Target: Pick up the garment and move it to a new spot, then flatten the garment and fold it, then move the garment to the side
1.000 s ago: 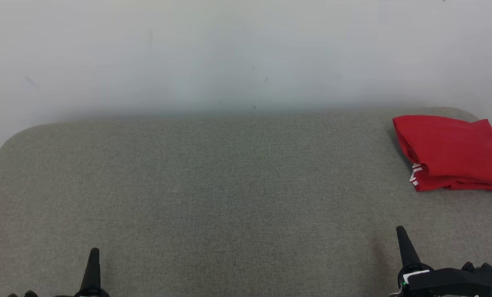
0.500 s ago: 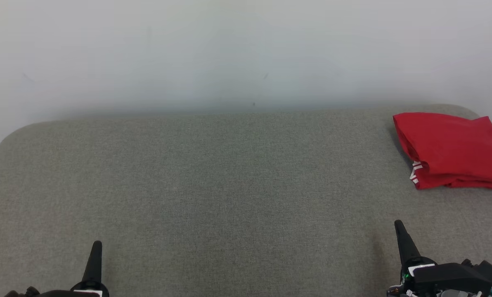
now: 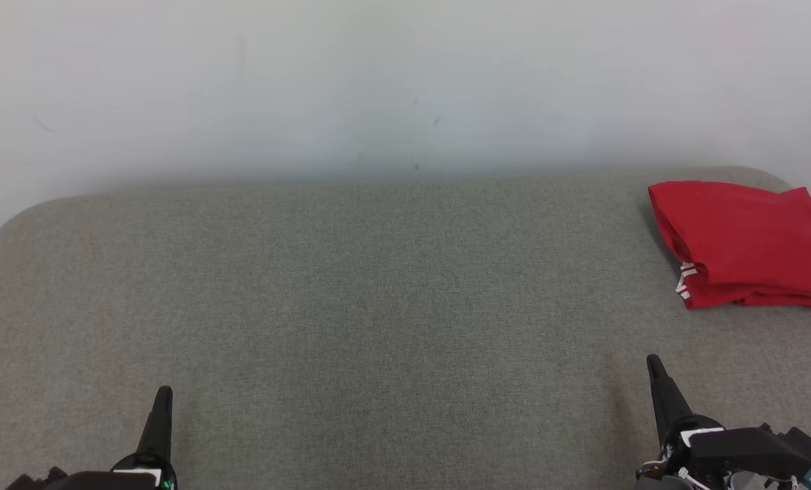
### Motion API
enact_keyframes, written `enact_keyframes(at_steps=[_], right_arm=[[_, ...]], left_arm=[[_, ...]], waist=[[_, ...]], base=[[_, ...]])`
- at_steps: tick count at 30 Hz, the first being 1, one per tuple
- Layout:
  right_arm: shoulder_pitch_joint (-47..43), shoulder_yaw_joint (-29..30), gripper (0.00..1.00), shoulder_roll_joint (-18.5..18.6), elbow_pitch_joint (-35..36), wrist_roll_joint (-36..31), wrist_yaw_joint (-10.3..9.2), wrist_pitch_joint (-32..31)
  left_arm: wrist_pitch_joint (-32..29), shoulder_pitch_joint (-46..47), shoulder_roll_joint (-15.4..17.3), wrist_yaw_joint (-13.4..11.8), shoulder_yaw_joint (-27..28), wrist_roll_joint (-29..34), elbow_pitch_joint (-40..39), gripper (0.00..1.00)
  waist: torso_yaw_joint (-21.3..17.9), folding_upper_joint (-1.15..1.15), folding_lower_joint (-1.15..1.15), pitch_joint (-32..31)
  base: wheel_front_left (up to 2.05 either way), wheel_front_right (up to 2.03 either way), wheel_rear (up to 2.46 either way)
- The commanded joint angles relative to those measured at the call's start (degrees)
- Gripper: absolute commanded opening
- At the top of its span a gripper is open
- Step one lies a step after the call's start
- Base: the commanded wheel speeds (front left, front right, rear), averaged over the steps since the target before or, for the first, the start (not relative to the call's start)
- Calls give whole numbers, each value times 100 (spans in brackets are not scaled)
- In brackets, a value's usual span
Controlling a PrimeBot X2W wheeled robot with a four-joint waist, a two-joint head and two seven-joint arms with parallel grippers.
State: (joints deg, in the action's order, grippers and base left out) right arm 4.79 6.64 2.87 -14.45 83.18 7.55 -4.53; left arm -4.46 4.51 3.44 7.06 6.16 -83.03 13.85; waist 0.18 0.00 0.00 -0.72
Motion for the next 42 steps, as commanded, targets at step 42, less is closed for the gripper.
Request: enact_keyframes(at_steps=[42], right_arm=[[166,-15,0,0,49,927,-12,-220]], left_arm=[[-222,210,-65,55,50,-952,29,0]], waist=[[-18,0,0,89]], base=[[0,0,0]])
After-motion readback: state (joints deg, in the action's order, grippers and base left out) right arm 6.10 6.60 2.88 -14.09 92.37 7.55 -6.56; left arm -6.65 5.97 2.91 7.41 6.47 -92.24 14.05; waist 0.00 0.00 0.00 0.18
